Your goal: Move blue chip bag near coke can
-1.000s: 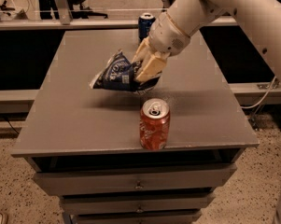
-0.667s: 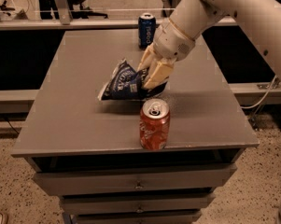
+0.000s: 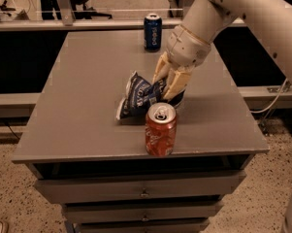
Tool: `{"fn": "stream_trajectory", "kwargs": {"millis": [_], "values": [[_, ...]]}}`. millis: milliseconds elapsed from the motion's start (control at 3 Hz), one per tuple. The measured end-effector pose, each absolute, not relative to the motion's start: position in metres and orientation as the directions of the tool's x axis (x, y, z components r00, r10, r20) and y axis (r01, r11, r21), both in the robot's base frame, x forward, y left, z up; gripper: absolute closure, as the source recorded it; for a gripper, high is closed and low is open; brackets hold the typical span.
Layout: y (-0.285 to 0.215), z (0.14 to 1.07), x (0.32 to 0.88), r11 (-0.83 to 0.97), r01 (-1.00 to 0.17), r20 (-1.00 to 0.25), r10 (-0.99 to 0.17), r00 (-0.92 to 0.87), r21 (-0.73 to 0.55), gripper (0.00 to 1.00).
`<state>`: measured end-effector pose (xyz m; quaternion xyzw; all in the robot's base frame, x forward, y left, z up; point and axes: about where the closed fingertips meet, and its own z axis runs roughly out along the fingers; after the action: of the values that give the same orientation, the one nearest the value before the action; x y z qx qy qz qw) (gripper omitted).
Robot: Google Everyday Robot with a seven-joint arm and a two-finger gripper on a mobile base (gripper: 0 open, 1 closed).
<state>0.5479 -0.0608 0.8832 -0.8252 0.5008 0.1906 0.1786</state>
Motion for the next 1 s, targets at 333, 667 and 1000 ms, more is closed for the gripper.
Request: {"fn": "stream_trajectory", "kwargs": {"millis": [333,667,1000], "values": [[-0.068,0.882,0.540,-0.488,-0.866,-0.484,-0.736,0.474,-0.107,1.00],[-0.078,0.888,0.536,-0.505,-0.854,-0.469,-0.729,0.498,-0.123,1.00],[-0.081,0.890,0.530,-0.522,-0.843,-0.464,-0.720,0.517,-0.128,0.83]]}}
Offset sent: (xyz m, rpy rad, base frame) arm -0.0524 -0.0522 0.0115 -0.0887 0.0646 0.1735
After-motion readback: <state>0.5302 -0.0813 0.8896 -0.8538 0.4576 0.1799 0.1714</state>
